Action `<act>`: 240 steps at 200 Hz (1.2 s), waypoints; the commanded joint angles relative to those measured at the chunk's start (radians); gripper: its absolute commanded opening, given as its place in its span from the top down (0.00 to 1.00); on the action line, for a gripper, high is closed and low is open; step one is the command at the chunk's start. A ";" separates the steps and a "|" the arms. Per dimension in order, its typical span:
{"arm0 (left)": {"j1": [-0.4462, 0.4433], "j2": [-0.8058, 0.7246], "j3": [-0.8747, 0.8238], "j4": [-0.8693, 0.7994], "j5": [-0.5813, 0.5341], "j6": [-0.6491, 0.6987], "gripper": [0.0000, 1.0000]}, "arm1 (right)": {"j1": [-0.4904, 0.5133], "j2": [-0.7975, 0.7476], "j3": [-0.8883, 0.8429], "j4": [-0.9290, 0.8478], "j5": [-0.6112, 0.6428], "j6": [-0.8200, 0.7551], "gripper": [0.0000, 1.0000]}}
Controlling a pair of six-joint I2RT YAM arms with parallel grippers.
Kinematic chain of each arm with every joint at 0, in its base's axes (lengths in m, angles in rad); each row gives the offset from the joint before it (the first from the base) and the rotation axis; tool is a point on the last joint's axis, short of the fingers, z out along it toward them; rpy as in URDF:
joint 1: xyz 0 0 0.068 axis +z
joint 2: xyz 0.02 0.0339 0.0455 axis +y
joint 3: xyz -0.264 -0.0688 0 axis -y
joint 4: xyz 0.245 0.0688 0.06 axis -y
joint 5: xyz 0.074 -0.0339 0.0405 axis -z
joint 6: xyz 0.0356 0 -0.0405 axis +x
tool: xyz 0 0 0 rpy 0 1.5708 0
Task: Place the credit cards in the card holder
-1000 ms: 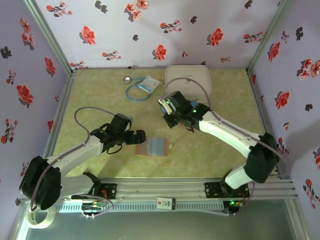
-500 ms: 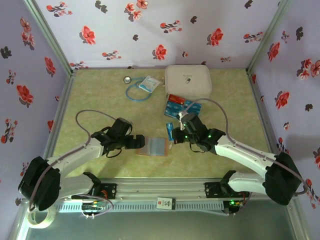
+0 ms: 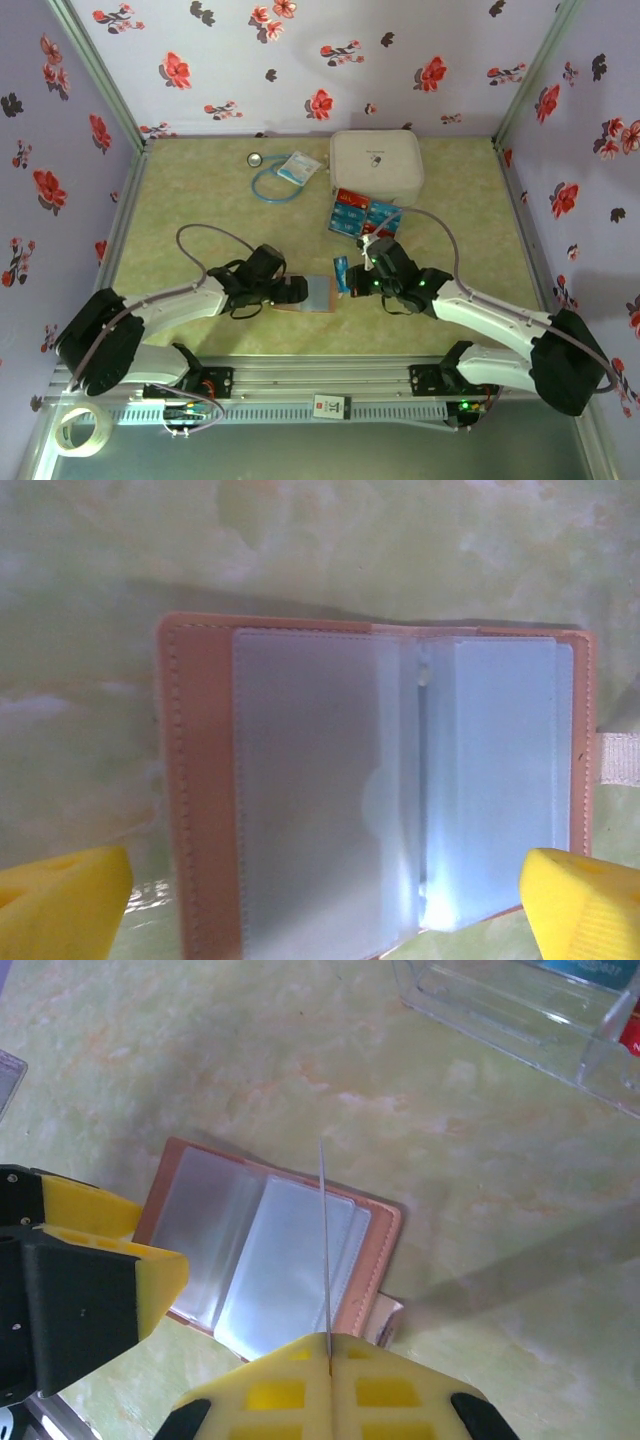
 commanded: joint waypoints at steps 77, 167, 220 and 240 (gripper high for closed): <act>-0.075 0.019 0.030 0.057 -0.062 -0.073 0.00 | -0.033 -0.066 0.012 -0.178 0.132 -0.092 1.00; 0.011 -0.109 0.084 -0.228 -0.172 0.130 0.00 | -0.061 -0.143 0.069 -0.120 0.013 -0.003 1.00; 0.027 -0.049 0.124 -0.285 -0.190 0.237 0.00 | -0.026 -0.123 -0.032 0.193 -0.068 0.145 1.00; 0.029 -0.036 0.123 -0.284 -0.195 0.247 0.00 | -0.013 -0.087 -0.063 0.265 -0.062 0.183 1.00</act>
